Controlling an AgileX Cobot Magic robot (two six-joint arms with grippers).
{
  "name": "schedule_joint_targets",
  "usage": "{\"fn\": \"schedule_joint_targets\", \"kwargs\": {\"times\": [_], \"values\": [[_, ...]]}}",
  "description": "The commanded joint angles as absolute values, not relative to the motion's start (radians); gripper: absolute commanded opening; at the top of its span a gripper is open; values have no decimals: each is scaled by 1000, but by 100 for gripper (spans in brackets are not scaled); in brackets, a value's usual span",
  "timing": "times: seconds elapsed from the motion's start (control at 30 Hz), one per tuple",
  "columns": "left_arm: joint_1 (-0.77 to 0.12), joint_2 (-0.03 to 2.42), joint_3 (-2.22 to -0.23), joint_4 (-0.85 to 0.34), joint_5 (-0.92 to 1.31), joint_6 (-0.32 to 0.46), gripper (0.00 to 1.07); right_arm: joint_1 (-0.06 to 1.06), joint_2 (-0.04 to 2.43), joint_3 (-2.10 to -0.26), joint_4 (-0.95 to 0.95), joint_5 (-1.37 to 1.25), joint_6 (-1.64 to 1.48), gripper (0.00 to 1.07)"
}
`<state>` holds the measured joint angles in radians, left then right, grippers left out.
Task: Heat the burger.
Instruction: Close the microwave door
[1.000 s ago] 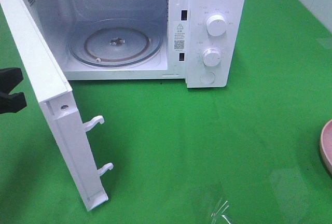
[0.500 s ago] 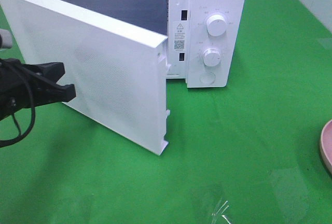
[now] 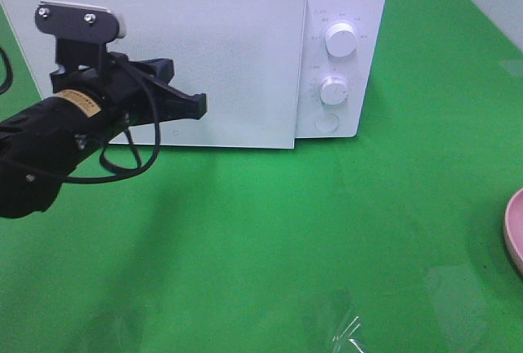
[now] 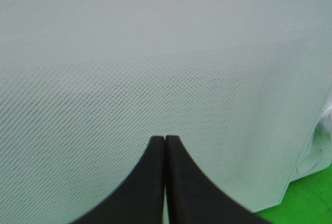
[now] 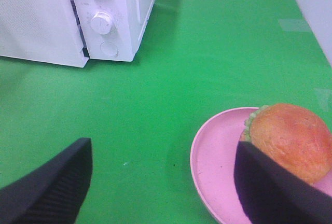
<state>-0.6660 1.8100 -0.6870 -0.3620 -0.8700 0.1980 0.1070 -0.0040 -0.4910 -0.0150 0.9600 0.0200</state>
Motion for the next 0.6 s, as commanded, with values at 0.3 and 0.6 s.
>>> {"fn": "schedule_joint_targets", "kwargs": {"times": [0.3, 0.6], "values": [[-696, 1942, -975, -390, -748, 211, 0, 102, -31, -490, -15, 960, 8, 76], [-692, 2042, -1128, -404, -703, 218, 0, 102, -31, -490, -15, 960, 8, 76]]}}
